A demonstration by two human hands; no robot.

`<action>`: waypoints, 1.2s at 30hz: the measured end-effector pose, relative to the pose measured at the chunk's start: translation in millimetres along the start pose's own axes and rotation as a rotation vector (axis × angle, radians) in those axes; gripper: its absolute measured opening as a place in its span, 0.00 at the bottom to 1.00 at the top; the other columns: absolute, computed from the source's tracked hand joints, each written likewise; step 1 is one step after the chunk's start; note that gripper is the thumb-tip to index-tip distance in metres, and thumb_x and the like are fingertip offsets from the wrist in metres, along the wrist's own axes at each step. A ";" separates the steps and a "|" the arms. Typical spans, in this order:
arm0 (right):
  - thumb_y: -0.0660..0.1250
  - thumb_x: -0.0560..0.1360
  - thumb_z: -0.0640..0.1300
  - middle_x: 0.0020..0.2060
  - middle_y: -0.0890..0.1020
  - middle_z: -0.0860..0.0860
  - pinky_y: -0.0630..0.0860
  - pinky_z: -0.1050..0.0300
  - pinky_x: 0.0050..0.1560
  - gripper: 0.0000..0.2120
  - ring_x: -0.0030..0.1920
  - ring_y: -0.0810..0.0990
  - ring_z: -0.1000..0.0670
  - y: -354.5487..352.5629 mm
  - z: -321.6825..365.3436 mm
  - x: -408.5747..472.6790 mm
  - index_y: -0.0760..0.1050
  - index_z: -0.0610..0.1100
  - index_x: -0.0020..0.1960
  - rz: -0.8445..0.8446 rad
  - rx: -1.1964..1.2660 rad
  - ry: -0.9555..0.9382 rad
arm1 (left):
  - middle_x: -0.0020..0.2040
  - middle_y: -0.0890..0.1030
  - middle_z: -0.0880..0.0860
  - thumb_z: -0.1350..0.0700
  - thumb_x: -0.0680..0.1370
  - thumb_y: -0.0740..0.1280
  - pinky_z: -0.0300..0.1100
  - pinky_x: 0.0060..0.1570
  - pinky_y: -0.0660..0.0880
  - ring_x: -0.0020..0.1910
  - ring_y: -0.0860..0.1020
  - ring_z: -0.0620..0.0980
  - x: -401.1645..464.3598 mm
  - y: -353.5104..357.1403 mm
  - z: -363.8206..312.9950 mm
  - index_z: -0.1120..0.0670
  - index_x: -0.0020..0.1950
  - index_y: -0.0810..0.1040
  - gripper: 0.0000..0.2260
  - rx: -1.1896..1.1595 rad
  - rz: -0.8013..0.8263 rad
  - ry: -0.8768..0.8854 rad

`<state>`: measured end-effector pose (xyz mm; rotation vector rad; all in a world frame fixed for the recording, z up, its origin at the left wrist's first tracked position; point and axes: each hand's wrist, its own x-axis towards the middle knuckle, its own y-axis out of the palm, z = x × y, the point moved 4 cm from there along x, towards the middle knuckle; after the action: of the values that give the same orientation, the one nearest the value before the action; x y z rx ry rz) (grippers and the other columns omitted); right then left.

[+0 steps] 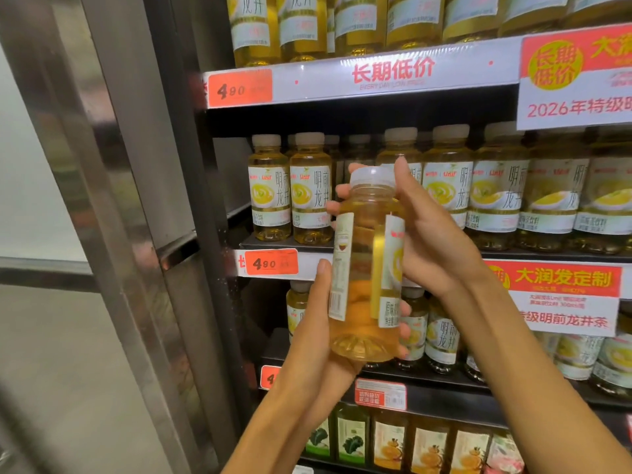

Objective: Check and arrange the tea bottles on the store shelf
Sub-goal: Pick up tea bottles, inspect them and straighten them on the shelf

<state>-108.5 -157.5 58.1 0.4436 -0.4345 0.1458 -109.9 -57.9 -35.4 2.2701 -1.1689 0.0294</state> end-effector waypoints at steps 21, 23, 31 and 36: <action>0.60 0.76 0.48 0.51 0.83 0.42 0.78 0.48 0.57 0.19 0.54 0.82 0.42 3.9 -1.2 1.1 0.72 0.43 0.65 0.053 -0.190 -0.028 | 0.45 0.81 0.61 0.35 0.75 0.57 0.46 0.39 0.80 0.40 0.81 0.54 -4.9 -0.8 -4.8 0.61 0.60 0.78 0.32 -0.059 0.028 -0.035; 0.61 0.76 0.48 0.46 0.83 0.44 0.79 0.49 0.53 0.18 0.52 0.82 0.43 3.2 1.0 0.8 0.73 0.43 0.63 0.047 -0.207 -0.047 | 0.47 0.82 0.61 0.34 0.76 0.54 0.48 0.44 0.81 0.43 0.83 0.55 -4.8 -3.9 -2.8 0.57 0.60 0.80 0.31 0.026 0.009 -0.021; 0.61 0.79 0.49 0.47 0.84 0.46 0.80 0.54 0.52 0.13 0.54 0.82 0.45 -1.9 4.0 0.5 0.76 0.46 0.60 -0.091 -0.409 -0.053 | 0.60 0.82 0.50 0.31 0.70 0.61 0.55 0.62 0.74 0.60 0.79 0.51 -5.5 -4.2 -13.5 0.43 0.67 0.72 0.29 0.325 -0.121 0.027; 0.60 0.78 0.48 0.51 0.81 0.41 0.76 0.47 0.59 0.17 0.60 0.78 0.37 -2.8 -0.4 3.0 0.73 0.42 0.63 -0.073 -0.217 0.037 | 0.50 0.82 0.61 0.37 0.74 0.62 0.49 0.42 0.80 0.44 0.83 0.55 -10.7 5.4 -12.2 0.57 0.64 0.78 0.28 -0.140 0.031 -0.129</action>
<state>-105.0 -159.7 58.0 0.2429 -0.3920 0.0350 -117.7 -46.3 -25.5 2.1572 -1.2323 -0.1843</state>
